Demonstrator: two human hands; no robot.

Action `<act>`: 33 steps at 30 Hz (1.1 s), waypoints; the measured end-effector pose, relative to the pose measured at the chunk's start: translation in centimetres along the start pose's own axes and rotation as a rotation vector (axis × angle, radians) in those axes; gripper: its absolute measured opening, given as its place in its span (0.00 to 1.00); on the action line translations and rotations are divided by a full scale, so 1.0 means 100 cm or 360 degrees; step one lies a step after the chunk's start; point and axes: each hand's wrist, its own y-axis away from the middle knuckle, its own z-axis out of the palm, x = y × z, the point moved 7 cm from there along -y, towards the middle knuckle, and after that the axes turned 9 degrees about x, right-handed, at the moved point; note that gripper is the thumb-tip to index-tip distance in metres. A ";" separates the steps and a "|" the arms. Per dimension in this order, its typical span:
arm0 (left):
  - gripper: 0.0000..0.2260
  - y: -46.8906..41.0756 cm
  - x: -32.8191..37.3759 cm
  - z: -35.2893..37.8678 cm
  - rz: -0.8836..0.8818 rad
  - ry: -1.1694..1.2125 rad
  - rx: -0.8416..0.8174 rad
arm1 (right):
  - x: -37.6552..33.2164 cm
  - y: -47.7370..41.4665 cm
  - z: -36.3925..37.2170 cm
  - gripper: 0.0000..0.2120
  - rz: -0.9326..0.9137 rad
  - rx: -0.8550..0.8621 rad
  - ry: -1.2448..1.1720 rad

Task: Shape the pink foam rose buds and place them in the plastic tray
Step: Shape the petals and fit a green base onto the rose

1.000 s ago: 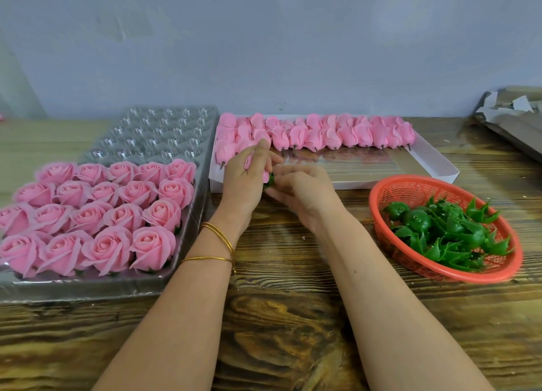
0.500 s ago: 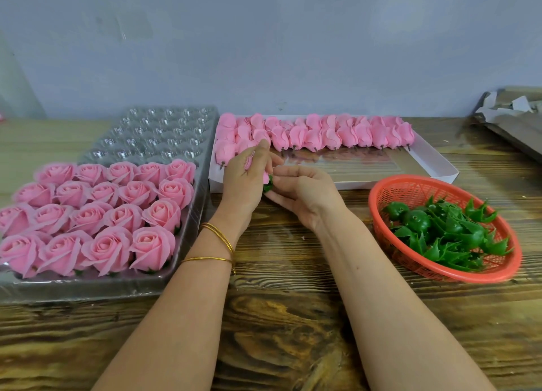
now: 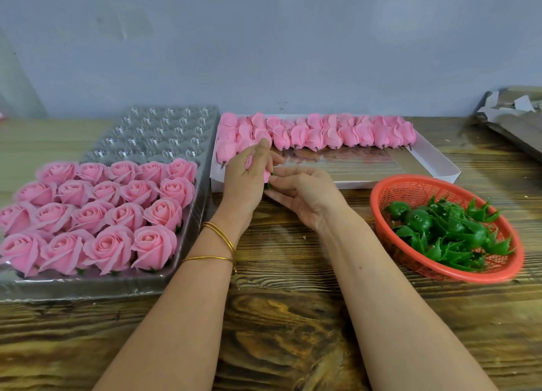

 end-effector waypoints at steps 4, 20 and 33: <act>0.21 0.000 0.000 0.000 0.0001 -0.0027 -0.0002 | 0.000 0.000 0.000 0.10 0.0015 -0.0007 0.0078; 0.22 -0.003 0.002 0.000 0.0046 0.0051 0.0006 | -0.001 0.001 -0.001 0.08 0.0046 0.0036 -0.0064; 0.21 -0.001 -0.001 0.001 0.0020 -0.0028 -0.0036 | 0.005 0.004 0.001 0.09 0.0205 0.0005 0.0029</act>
